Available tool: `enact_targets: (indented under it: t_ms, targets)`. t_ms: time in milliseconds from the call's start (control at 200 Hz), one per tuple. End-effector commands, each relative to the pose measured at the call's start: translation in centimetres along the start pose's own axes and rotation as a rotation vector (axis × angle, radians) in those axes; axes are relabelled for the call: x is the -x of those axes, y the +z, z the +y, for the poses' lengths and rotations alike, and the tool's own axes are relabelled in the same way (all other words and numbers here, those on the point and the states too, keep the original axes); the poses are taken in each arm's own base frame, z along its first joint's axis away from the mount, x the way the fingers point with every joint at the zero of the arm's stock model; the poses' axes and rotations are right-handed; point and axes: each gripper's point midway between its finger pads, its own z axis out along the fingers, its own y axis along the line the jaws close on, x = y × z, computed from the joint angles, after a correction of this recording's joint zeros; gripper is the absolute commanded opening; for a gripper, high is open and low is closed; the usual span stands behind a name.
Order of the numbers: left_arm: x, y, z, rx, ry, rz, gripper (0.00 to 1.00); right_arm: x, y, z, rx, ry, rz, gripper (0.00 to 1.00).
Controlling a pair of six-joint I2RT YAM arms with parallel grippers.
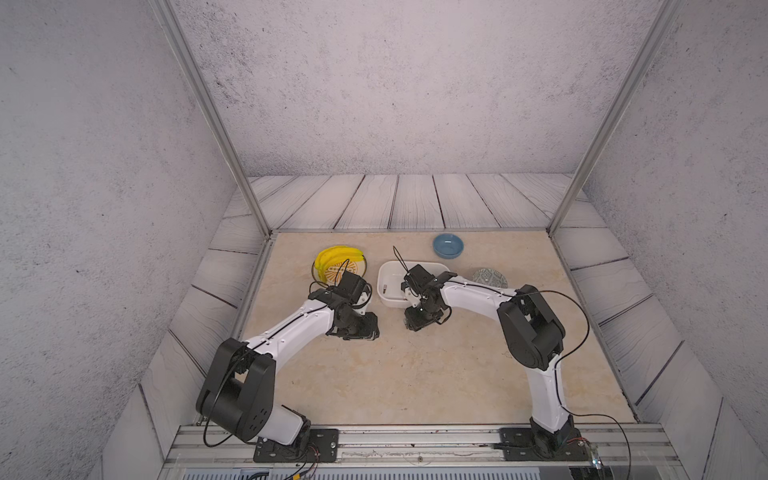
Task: Put the bit on the desktop into the storage box
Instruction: Pick up the screwdriver bit from the center of the board.
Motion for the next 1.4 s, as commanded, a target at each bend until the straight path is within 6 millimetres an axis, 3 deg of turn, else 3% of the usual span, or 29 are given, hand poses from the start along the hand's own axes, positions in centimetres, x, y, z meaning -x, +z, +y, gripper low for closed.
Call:
enact_targets:
  t_ms: [0,716,1191,1397]
  targets:
    - [-0.1,0.0,0.0,0.0,-0.006,0.0,0.51,-0.4,0.7,-1.0,-0.065,-0.017,0.025,0.5]
    - [-0.6,0.8,0.6,0.012,-0.02,0.013,0.51,-0.3,2.1,0.9,-0.106,-0.075,0.041,0.44]
    - [-0.4,1.8,0.7,0.011,-0.031,0.02,0.57,-1.4,2.7,1.4,-0.104,-0.084,0.073,0.25]
    - [-0.3,2.6,0.7,0.011,-0.033,0.029,0.57,-1.6,2.4,1.5,-0.103,-0.084,0.068,0.1]
